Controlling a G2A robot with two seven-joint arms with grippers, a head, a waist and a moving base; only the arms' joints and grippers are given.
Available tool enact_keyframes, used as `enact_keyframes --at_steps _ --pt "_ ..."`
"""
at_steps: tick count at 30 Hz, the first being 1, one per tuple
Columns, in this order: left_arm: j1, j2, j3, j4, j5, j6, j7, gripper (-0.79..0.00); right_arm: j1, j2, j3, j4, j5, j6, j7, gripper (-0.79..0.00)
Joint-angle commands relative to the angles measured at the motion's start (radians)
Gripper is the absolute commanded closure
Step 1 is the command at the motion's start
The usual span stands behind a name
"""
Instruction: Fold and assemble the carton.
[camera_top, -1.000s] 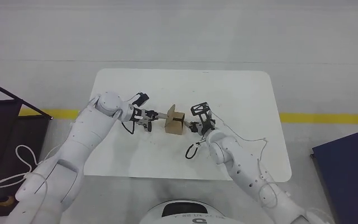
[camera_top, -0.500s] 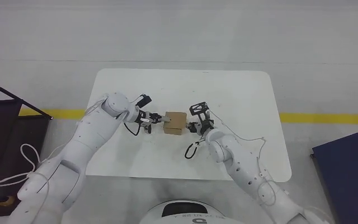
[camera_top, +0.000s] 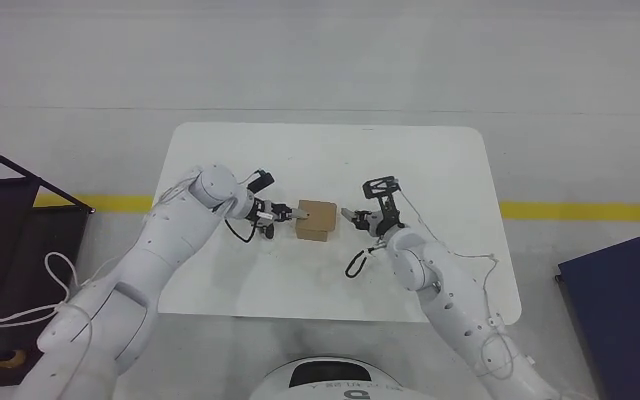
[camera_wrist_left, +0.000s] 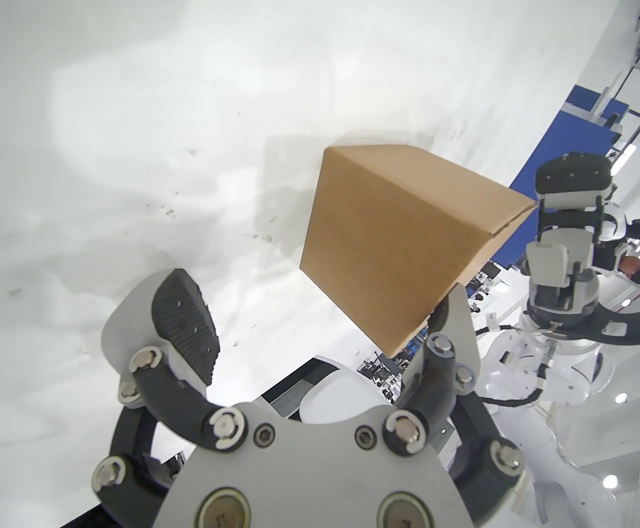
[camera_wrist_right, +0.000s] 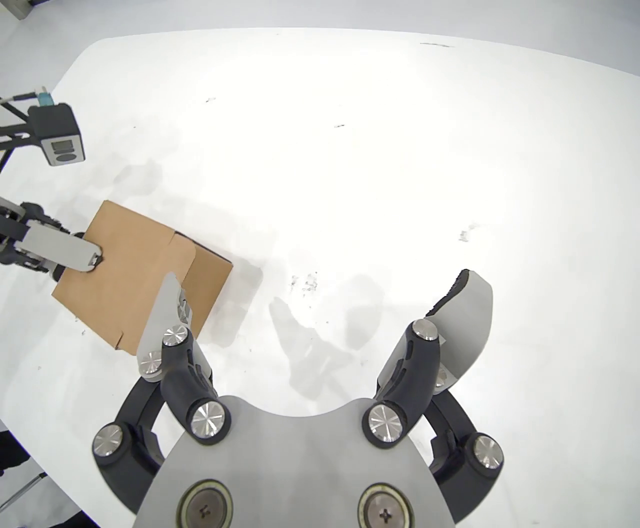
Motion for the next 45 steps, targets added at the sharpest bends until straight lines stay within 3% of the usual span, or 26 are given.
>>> enact_keyframes --at_steps 1,29,45 --pt "-0.002 -0.001 -0.001 0.003 0.001 -0.002 0.0 -0.785 0.003 -0.002 -0.006 0.005 -0.004 -0.004 0.009 -0.785" --pt "0.008 -0.004 -0.015 0.006 0.021 -0.008 -0.008 -0.785 0.066 -0.039 -0.124 0.085 -0.078 -0.018 0.066 -0.785" --pt "-0.007 -0.002 -0.044 0.034 0.015 -0.029 -0.006 -0.785 0.041 -0.043 -0.099 0.052 -0.094 0.007 0.036 -0.785"
